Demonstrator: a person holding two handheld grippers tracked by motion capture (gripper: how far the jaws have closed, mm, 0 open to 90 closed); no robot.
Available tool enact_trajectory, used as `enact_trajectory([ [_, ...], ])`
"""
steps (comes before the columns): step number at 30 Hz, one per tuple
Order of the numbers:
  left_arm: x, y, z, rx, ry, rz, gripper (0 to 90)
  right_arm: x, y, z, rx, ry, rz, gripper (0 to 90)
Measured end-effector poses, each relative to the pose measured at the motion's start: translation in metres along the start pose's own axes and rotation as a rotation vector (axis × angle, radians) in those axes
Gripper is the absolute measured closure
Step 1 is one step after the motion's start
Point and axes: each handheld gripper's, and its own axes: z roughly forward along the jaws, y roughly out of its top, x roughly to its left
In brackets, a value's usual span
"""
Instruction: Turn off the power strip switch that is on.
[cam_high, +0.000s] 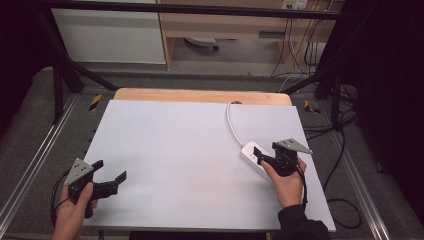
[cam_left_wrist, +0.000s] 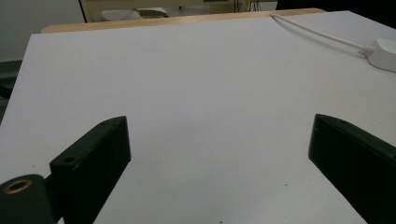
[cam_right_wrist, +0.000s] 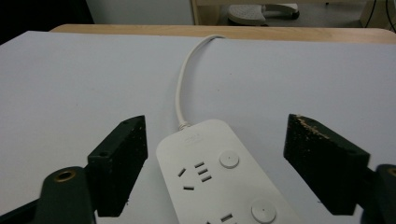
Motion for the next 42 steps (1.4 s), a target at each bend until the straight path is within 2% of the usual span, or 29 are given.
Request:
enact_trajectory([
  [1, 0.000, 0.000, 0.000, -0.001, 0.001, -0.001, 5.7, 0.000, 0.000, 0.000, 0.000, 0.002, -0.004, 17.4],
  [3, 0.000, 0.000, 0.000, -0.001, -0.001, -0.001, 5.7, 0.000, 0.001, 0.000, 0.001, 0.018, -0.001, 14.4],
  [5, 0.000, 0.000, 0.000, 0.000, -0.001, -0.001, 5.6, 0.002, 0.002, 0.000, 0.008, 0.011, -0.001, 10.2],
  [11, 0.000, 0.000, 0.000, 0.001, -0.001, -0.002, 5.7, 0.005, 0.010, -0.003, 0.000, 0.045, 0.002, 4.8],
  [13, 0.000, 0.000, 0.000, 0.000, 0.000, -0.001, 5.7, 0.007, 0.012, -0.005, -0.010, 0.046, -0.013, 3.4],
  [20, 0.000, 0.000, 0.000, 0.000, 0.001, -0.002, 5.7, 0.007, 0.013, -0.010, -0.028, 0.051, -0.039, 3.1],
  [24, 0.000, 0.000, 0.000, 0.000, 0.002, -0.004, 5.5, 0.005, 0.013, -0.013, -0.067, 0.033, -0.083, 3.7],
  [31, 0.000, 0.000, 0.000, 0.000, 0.002, -0.004, 5.5, 0.003, 0.015, -0.018, -0.112, 0.045, -0.065, 5.0],
  [42, 0.000, 0.000, -0.001, -0.002, 0.004, -0.005, 5.4, 0.002, 0.018, -0.030, -0.141, 0.040, -0.088, 2.2],
])
